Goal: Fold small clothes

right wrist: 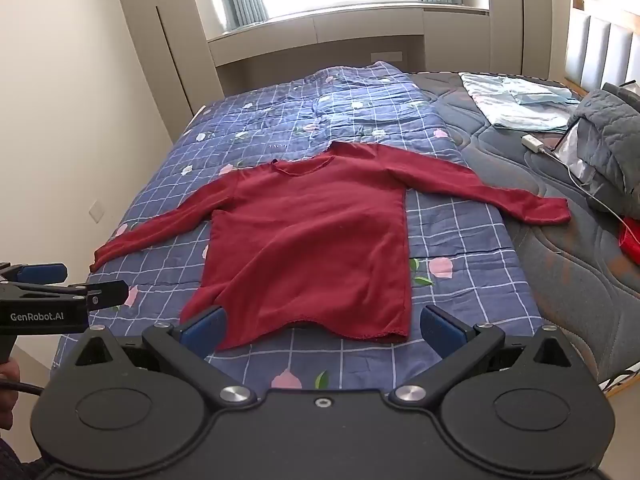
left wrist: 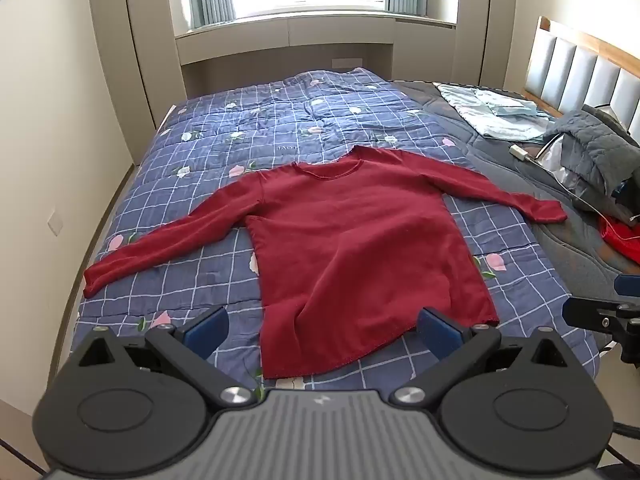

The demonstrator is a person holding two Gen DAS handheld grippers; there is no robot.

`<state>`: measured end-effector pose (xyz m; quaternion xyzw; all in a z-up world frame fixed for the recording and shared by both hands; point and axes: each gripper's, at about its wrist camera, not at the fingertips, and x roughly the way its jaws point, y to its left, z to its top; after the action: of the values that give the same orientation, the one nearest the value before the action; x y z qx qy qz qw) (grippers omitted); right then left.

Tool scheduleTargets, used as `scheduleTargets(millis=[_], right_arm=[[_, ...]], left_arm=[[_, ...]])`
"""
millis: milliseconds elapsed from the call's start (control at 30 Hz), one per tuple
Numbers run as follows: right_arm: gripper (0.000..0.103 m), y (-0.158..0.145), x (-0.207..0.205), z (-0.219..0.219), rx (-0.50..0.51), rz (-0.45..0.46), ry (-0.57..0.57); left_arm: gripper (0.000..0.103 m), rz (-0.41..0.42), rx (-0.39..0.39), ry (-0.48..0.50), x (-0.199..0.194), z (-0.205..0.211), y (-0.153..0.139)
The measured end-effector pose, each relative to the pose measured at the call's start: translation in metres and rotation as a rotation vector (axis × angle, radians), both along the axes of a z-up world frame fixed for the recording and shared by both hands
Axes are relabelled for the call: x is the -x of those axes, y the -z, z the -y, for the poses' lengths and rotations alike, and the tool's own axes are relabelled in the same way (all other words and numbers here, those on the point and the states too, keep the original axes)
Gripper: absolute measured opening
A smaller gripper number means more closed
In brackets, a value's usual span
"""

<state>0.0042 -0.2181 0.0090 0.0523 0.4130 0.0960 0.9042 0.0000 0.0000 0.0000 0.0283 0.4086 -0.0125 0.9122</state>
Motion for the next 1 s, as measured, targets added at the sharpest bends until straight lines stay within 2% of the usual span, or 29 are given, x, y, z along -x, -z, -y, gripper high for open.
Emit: scheduleTargets(millis=[1000], right_arm=[[0.103, 0.0019, -0.0012, -0.0059, 0.013, -0.006, -0.004]], left_arm=[[0.103, -0.007, -0.004, -0.001, -0.0011, -0.0091, 0.005]])
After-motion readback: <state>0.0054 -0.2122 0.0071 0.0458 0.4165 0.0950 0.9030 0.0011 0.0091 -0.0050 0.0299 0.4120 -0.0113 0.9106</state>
